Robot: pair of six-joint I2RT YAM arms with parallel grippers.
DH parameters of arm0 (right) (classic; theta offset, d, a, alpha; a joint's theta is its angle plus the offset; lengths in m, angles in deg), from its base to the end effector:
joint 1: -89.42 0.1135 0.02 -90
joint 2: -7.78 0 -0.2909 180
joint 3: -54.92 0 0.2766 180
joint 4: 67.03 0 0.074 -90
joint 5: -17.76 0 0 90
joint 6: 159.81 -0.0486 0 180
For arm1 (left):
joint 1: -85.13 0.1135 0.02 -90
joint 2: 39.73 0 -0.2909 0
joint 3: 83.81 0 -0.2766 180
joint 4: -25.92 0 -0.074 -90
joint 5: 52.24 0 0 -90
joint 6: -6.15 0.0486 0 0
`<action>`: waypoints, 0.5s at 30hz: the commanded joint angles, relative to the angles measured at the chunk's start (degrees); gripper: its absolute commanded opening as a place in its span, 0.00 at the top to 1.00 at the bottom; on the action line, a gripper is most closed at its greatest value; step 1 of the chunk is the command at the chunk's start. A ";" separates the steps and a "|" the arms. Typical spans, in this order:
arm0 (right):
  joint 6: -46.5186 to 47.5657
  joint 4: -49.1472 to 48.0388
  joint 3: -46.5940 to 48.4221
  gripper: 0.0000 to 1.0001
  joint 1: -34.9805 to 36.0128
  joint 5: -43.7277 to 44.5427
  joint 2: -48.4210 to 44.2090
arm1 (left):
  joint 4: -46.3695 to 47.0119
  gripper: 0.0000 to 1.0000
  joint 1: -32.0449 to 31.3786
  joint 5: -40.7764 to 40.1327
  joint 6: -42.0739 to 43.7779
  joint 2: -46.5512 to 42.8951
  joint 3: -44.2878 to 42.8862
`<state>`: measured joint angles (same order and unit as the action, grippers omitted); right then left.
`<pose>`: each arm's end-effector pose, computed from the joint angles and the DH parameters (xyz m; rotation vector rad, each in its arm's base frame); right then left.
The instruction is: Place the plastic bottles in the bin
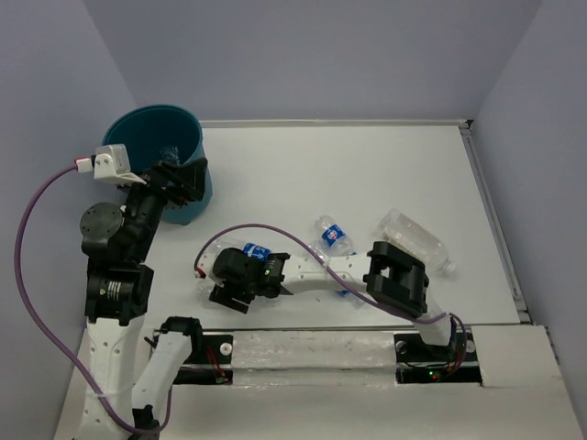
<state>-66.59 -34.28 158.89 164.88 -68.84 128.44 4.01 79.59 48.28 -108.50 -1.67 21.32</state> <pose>0.1316 0.4958 0.1912 -1.5595 1.9458 0.4833 0.1286 -0.0214 0.4899 -0.0636 1.3354 -0.5677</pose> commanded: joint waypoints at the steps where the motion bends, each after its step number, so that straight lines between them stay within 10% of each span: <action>1: 0.21 -0.63 0.50 0.38 0.48 -0.68 -2.79 | 0.51 0.02 -0.44 2.66 0.91 0.08 -1.81; 2: -0.23 -1.06 -0.11 0.66 0.48 -0.07 -3.58 | 0.34 0.02 -0.44 2.92 0.91 -0.09 -1.81; 4: -1.63 -1.68 -0.64 0.81 0.48 0.21 -8.30 | 0.51 0.02 -0.61 3.27 1.00 -0.18 -1.38; 15: -4.89 -15.21 -17.16 0.81 -3.65 13.02 -37.57 | -2.03 0.01 -1.14 13.63 0.30 1.40 -2.96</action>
<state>-69.36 -41.49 147.07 164.00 -63.75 99.32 2.43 78.98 54.75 -108.39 -0.84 20.73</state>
